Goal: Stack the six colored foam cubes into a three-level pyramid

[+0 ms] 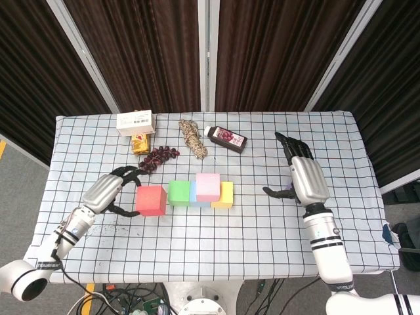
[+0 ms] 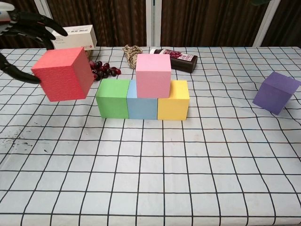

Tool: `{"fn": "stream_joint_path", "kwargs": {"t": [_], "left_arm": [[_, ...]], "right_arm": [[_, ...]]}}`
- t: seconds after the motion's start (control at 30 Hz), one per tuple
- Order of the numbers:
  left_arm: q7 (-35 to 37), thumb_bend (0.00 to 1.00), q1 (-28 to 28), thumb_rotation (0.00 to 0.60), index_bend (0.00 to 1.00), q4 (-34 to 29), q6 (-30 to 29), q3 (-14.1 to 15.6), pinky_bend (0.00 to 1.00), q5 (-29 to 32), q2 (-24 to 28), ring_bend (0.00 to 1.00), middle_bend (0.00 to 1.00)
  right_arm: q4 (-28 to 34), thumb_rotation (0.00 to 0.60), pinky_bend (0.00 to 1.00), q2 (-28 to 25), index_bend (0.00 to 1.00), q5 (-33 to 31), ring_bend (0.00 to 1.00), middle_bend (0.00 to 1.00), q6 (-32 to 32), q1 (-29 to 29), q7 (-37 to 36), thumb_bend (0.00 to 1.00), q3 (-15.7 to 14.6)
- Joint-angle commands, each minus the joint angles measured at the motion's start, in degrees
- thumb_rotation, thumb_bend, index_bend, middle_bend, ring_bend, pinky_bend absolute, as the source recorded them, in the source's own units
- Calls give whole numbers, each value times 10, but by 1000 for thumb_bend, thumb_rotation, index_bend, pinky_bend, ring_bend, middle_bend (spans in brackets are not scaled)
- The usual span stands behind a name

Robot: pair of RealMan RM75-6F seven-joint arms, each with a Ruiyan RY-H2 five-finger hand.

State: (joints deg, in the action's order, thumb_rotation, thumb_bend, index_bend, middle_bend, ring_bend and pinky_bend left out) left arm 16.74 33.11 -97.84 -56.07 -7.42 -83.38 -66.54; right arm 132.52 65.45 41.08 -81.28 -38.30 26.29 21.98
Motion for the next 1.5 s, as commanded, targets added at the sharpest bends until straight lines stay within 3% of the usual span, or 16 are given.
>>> {"fn": "stream_joint_path", "kwargs": {"t": [0.03, 0.4, 0.87, 1.5], "left_arm": [[-40, 16, 22, 600, 182, -2, 18, -19, 145, 37, -26, 124, 432], [-115, 16, 68, 600, 176, 30, 39, -46, 145, 102, -82, 127, 432], [-101, 15, 100, 600, 176, 84, 71, -51, 145, 125, -125, 135, 432], [-111, 15, 115, 600, 176, 104, 68, -51, 145, 131, -145, 135, 432]], "right_arm": [[-5, 600, 0, -27, 0, 41, 41, 113, 21, 32, -43, 0, -21], [-23, 600, 0, -53, 0, 81, 29, 111, 47, 57, -98, 0, -34], [-28, 600, 0, -61, 0, 99, 13, 103, 52, 65, -111, 0, -38], [-40, 600, 0, -66, 0, 100, 13, 102, 64, 70, -114, 0, -47]]}}
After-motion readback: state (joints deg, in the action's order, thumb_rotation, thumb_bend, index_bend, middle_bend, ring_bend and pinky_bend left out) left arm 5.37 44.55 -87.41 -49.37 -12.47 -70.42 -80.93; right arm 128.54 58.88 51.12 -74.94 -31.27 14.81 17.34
